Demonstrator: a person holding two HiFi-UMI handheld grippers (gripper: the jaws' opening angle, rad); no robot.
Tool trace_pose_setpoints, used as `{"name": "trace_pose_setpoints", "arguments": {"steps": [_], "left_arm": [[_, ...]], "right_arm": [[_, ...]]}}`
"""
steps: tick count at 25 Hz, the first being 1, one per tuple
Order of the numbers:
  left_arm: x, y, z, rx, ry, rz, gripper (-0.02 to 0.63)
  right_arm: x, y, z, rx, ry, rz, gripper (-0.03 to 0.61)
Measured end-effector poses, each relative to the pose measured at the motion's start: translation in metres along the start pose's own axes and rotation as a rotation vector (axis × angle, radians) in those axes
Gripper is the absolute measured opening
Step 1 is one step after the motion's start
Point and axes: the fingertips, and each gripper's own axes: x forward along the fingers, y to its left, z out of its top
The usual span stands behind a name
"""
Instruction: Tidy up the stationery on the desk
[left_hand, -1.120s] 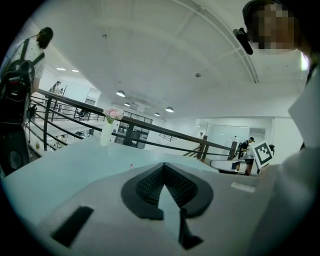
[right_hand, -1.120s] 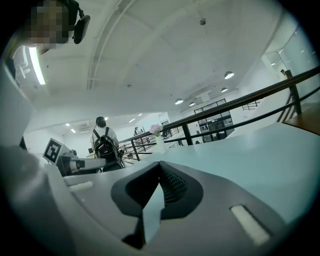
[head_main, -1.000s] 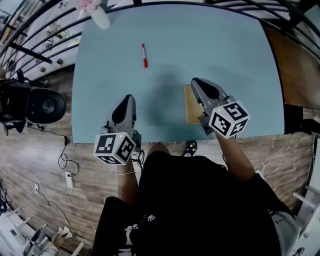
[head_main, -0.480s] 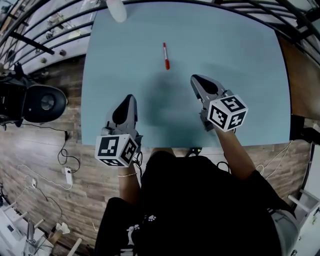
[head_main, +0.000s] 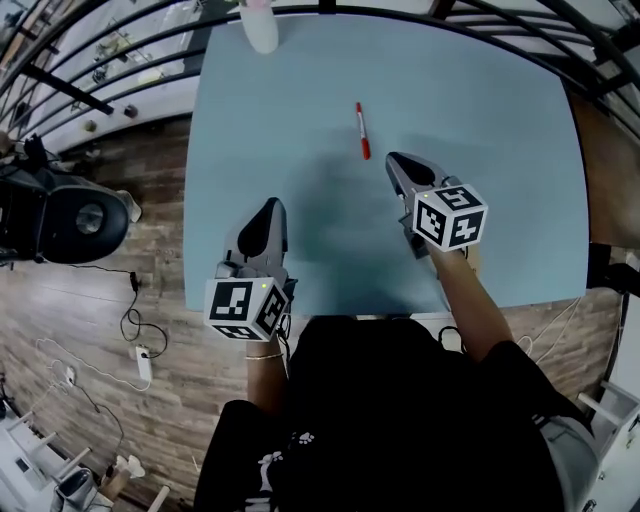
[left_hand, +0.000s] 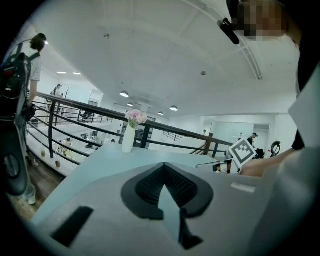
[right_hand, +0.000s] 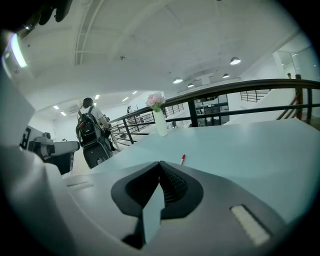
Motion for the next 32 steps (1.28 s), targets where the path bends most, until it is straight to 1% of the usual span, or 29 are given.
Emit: {"name": "trace_pose_setpoints", "arguments": {"steps": [4,8,12,17,22,26,32], "left_arm": [[0.007,0.014,0.007,0.024,0.011,-0.024,-0.002],[0.015,0.026,0.012,0.028,0.017,-0.050,-0.002],[0.018,0.037,0.011,0.027,0.023,-0.055,-0.002],[0.024,0.049,0.011,0.009,0.037,-0.068,-0.002],[0.031,0.051,0.011,-0.017,0.044,-0.086,-0.002],[0.035,0.056,0.009,-0.037,0.049,-0.091,-0.002],[0.041,0.060,0.004,-0.053,0.059,-0.102,-0.002]], "right_arm": [[0.027,0.000,0.002,0.001,0.037,-0.039,0.018],[0.051,-0.003,0.002,-0.004,0.065,-0.066,0.028],[0.075,-0.012,-0.003,-0.023,0.102,-0.105,0.035],[0.094,-0.027,-0.010,-0.040,0.170,-0.163,0.049],[0.106,-0.038,-0.022,-0.046,0.252,-0.186,0.066],[0.115,-0.045,-0.030,-0.055,0.288,-0.211,0.067],[0.128,-0.048,-0.040,-0.063,0.338,-0.225,0.083]]}}
